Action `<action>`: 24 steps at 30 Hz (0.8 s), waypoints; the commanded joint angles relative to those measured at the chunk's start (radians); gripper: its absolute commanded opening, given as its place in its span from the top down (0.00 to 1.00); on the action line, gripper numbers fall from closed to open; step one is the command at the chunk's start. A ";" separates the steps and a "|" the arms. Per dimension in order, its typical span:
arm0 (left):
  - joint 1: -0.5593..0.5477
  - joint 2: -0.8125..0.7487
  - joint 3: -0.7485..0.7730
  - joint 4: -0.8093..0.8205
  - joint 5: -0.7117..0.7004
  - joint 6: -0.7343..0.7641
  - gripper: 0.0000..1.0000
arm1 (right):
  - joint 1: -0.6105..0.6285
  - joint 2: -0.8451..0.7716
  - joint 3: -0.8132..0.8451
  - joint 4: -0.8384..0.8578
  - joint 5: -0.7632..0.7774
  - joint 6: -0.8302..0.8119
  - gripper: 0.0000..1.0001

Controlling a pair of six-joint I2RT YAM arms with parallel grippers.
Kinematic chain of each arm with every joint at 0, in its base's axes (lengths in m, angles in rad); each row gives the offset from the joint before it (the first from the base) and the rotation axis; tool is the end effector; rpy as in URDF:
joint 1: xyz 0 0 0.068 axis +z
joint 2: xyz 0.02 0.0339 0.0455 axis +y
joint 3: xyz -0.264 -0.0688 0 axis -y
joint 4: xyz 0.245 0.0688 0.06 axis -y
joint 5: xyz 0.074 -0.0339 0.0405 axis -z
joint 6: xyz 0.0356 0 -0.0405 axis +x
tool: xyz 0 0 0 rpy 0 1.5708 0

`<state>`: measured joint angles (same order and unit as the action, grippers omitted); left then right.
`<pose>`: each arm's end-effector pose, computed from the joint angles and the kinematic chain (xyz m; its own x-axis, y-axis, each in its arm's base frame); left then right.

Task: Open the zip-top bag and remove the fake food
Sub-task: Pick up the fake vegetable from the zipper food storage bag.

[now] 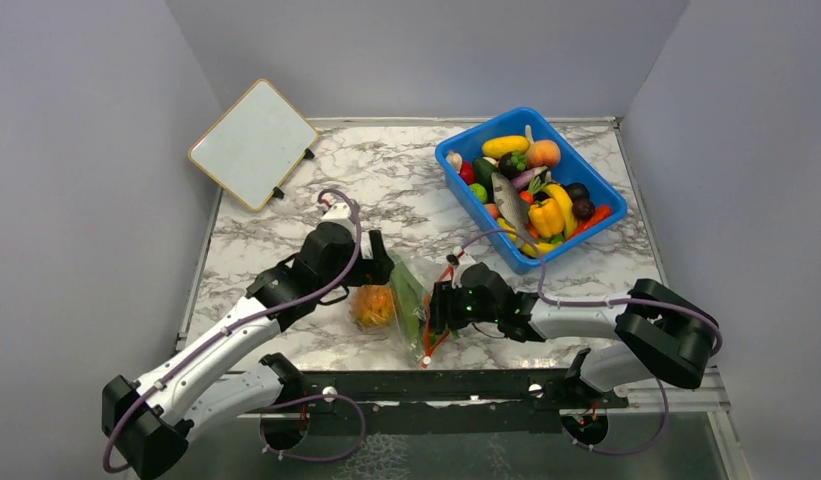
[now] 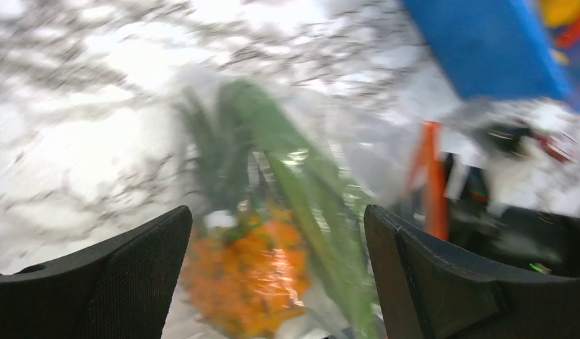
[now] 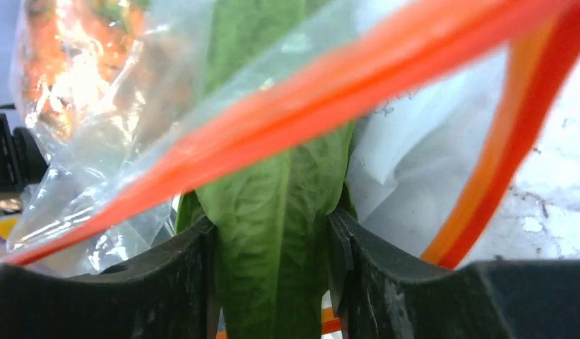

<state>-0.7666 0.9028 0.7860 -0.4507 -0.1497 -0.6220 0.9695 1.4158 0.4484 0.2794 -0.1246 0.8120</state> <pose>0.1469 -0.1341 0.2931 -0.6615 -0.1628 -0.7320 0.2583 0.8670 -0.4262 0.1390 0.2104 0.1372 -0.8803 -0.0104 -0.4743 -0.3397 0.7117 0.6149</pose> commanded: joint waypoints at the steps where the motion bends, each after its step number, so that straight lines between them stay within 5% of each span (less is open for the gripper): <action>1: 0.159 -0.027 -0.116 -0.075 0.044 -0.090 0.06 | 0.000 -0.062 0.012 0.023 -0.004 0.013 0.41; 10: 0.234 -0.021 -0.253 0.082 0.220 -0.149 0.11 | -0.001 -0.174 -0.064 0.096 -0.028 0.091 0.18; 24: 0.233 -0.034 -0.330 0.138 0.247 -0.180 0.69 | 0.004 0.097 0.064 0.142 -0.121 0.035 0.19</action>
<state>-0.5308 0.8787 0.4934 -0.3031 0.0582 -0.7975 0.9688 1.4677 0.4770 0.3458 -0.1967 0.8738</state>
